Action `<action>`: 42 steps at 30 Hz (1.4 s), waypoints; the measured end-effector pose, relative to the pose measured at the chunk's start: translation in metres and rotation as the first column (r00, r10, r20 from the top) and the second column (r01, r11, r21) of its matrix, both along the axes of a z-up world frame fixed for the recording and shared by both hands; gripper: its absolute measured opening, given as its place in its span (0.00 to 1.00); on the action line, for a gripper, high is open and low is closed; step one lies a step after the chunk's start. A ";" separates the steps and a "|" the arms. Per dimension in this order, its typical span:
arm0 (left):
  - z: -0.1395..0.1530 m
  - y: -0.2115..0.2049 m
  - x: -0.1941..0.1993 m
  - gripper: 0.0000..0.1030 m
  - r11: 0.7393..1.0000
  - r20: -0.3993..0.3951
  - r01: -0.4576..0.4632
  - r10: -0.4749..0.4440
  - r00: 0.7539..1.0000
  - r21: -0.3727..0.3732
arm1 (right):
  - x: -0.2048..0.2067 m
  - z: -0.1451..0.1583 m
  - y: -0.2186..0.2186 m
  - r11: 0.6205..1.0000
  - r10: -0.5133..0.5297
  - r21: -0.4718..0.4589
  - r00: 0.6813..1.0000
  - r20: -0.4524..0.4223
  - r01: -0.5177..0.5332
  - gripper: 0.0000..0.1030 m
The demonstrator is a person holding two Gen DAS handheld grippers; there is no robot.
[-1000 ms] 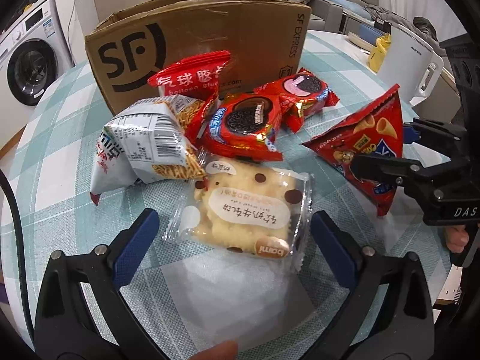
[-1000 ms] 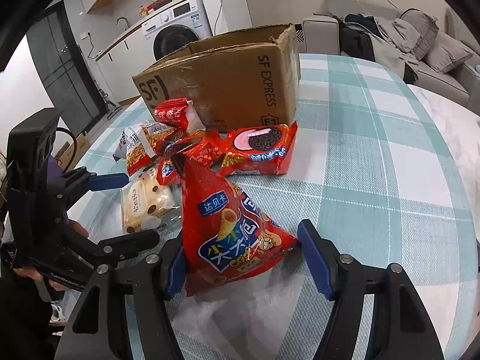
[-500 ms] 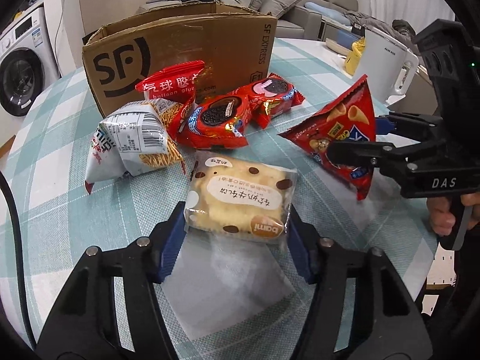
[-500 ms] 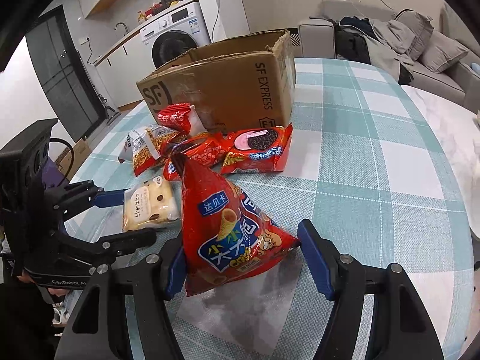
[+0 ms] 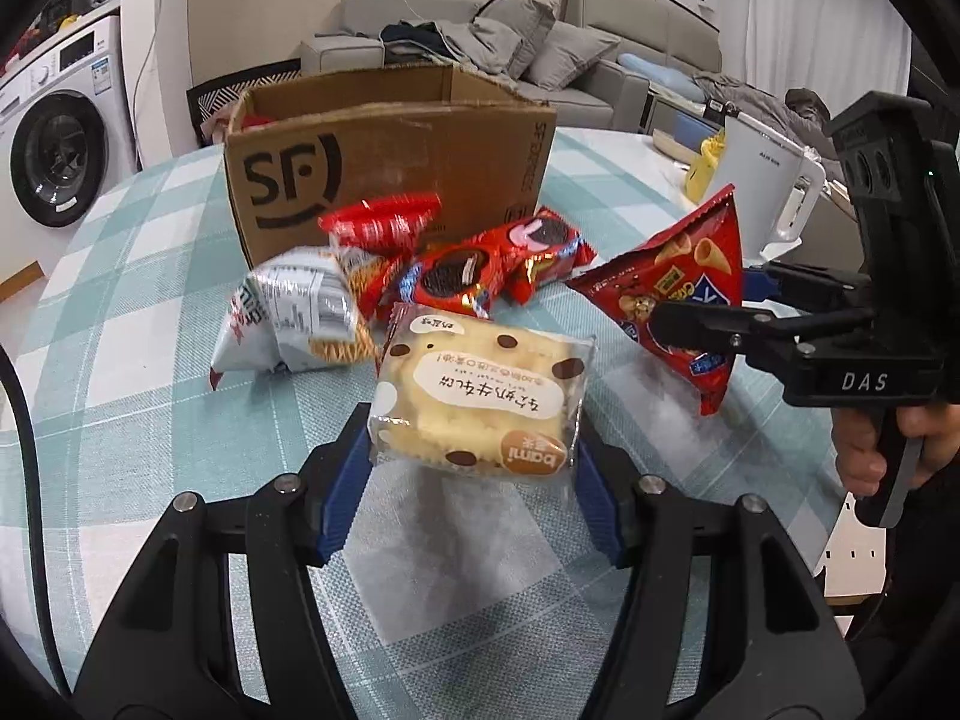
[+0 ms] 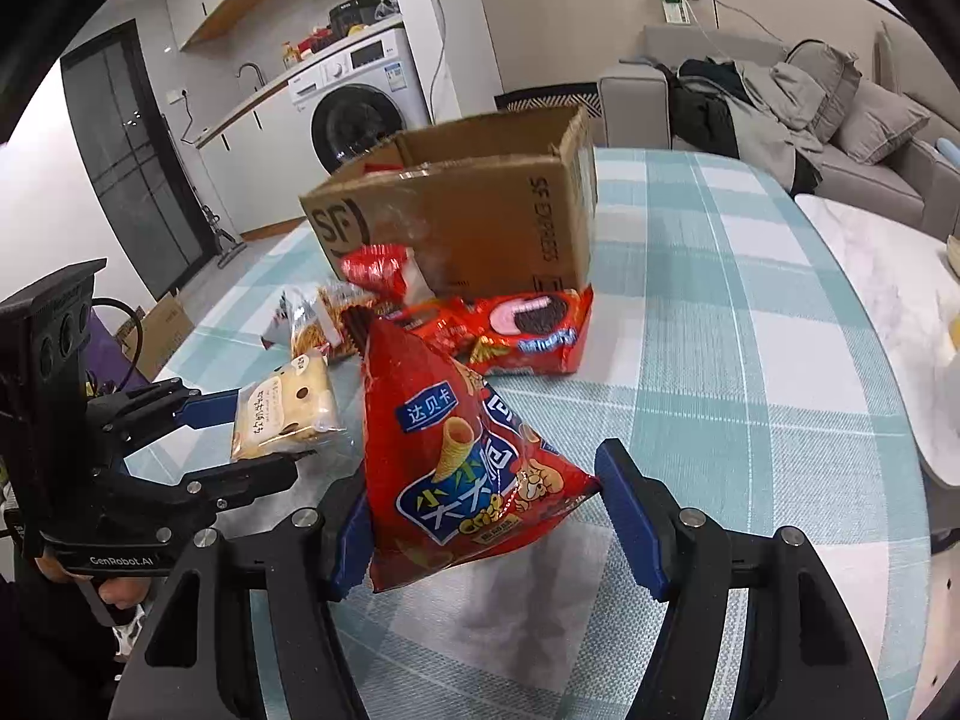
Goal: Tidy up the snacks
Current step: 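Lift the bun packet and chip bag with both tools and carry them over the box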
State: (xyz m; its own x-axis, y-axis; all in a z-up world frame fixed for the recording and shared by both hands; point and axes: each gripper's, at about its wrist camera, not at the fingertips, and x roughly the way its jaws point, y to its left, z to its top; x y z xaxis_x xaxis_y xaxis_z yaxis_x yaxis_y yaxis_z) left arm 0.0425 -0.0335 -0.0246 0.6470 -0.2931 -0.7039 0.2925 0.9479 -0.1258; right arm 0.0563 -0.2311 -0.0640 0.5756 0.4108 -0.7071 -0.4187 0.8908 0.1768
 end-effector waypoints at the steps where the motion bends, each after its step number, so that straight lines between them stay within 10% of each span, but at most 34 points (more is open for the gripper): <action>1: 0.003 0.001 -0.002 0.57 1.000 0.008 -0.002 0.002 1.000 0.000 | -0.001 0.003 0.000 1.000 0.000 0.002 1.000 0.006 0.000 0.67; 23: 0.078 0.032 -0.015 0.58 0.989 0.168 -0.133 0.141 0.976 -0.057 | -0.009 0.074 0.006 0.996 -0.042 0.086 0.990 0.137 0.031 0.67; 42: 0.139 0.057 0.059 0.58 0.974 0.235 -0.219 0.227 0.945 -0.059 | 0.045 0.119 0.029 0.991 -0.063 0.128 0.983 0.170 0.041 0.67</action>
